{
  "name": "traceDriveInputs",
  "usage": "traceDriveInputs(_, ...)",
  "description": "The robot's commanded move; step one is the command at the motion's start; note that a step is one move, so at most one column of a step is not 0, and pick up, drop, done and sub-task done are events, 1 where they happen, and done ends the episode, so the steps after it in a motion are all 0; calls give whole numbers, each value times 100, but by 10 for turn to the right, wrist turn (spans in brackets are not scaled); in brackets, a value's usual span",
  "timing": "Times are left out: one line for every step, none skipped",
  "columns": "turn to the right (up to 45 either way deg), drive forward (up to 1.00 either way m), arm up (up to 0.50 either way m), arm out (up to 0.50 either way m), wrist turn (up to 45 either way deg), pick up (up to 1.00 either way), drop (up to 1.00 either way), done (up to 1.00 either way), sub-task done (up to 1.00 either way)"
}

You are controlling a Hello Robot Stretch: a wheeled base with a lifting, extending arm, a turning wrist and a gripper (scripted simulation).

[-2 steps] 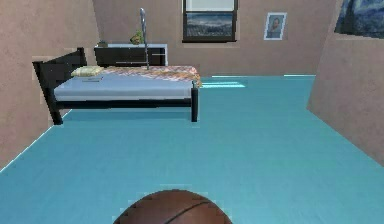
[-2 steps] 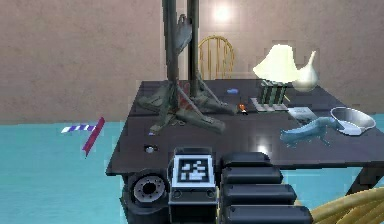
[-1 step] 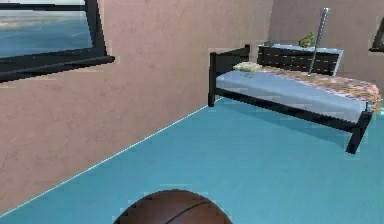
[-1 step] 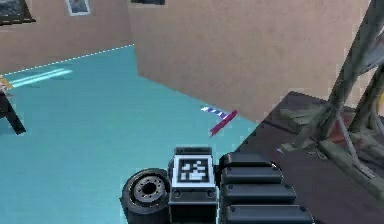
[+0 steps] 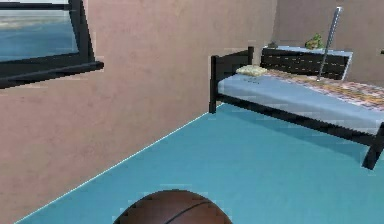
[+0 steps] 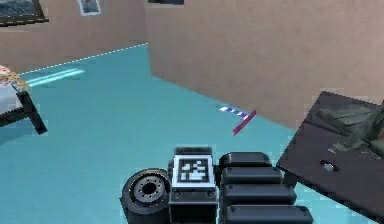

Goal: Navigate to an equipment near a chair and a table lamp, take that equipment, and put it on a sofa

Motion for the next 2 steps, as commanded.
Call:
traceDriveInputs(-450, 0, 0, 0, 0, 0, 0, 0, 0)
traceDriveInputs(-420, 0, 0, 0, 0, 0, 0, 0, 0)
